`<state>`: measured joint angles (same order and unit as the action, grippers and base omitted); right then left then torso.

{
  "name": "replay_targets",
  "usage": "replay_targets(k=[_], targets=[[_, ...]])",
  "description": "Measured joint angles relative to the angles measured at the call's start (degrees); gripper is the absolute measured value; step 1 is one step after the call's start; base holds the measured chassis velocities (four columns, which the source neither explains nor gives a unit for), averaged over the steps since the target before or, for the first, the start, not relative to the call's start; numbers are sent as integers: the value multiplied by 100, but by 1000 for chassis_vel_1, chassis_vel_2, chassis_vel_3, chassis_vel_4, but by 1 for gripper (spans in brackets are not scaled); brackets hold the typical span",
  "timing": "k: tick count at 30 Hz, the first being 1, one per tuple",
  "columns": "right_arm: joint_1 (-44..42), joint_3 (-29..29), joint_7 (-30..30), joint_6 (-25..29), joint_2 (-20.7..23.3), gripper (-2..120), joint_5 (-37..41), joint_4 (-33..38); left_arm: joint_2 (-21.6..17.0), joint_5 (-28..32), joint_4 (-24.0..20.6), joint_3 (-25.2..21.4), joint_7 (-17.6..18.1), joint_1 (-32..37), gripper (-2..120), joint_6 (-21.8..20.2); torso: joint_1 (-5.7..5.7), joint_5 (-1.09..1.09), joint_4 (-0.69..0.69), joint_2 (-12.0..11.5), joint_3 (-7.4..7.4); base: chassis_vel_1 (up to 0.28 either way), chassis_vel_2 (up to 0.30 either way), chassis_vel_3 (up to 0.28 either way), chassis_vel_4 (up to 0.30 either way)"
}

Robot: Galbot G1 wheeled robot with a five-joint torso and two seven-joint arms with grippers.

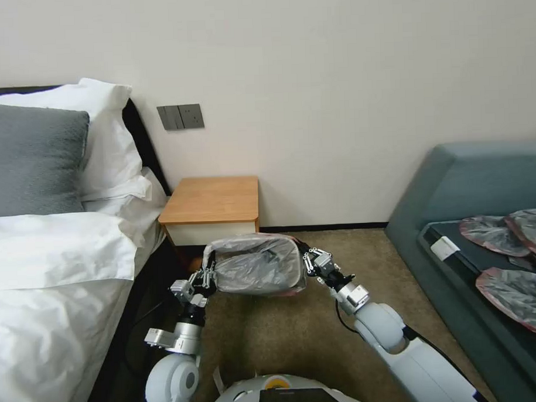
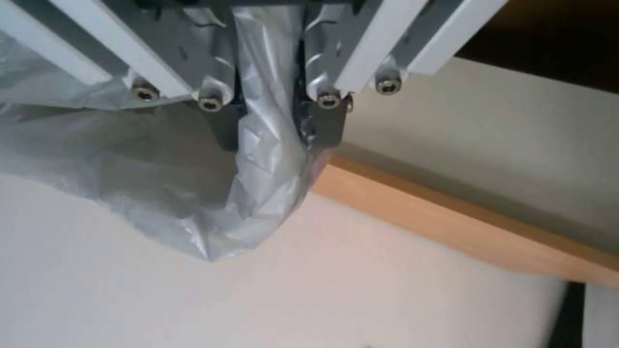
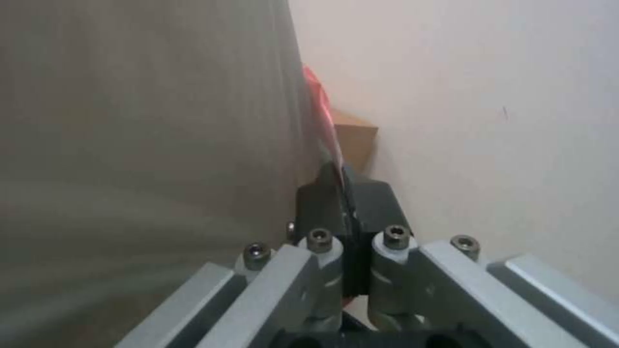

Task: Pick up the garbage bag from the table and place it over the trash can.

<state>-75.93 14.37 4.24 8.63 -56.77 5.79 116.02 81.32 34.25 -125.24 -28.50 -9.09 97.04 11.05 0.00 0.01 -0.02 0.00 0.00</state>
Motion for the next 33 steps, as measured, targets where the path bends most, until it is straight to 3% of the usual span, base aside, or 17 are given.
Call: replay_targets(k=[10,25,27,33], targets=[[276,-144,-142,96,-146,0,-155,-555,-7,337,-294,176,297,91,7,-292,0,0,0,0,0,0,0,0,0],[535,-261,-325,303,-257,0,-607,-1184,38,299,-389,223,576,109,7,-447,0,0,1,0,0,0,0,0,0],[479,-197,-333,303,-255,2,-651,-1164,45,253,-379,172,654,89,7,-463,0,-1,2,0,0,0,0,0,0],[4,192,-243,419,-238,27,-931,-611,65,-61,-304,-8,969,-30,7,-611,0,-1,0,0,0,0,0,0,0]])
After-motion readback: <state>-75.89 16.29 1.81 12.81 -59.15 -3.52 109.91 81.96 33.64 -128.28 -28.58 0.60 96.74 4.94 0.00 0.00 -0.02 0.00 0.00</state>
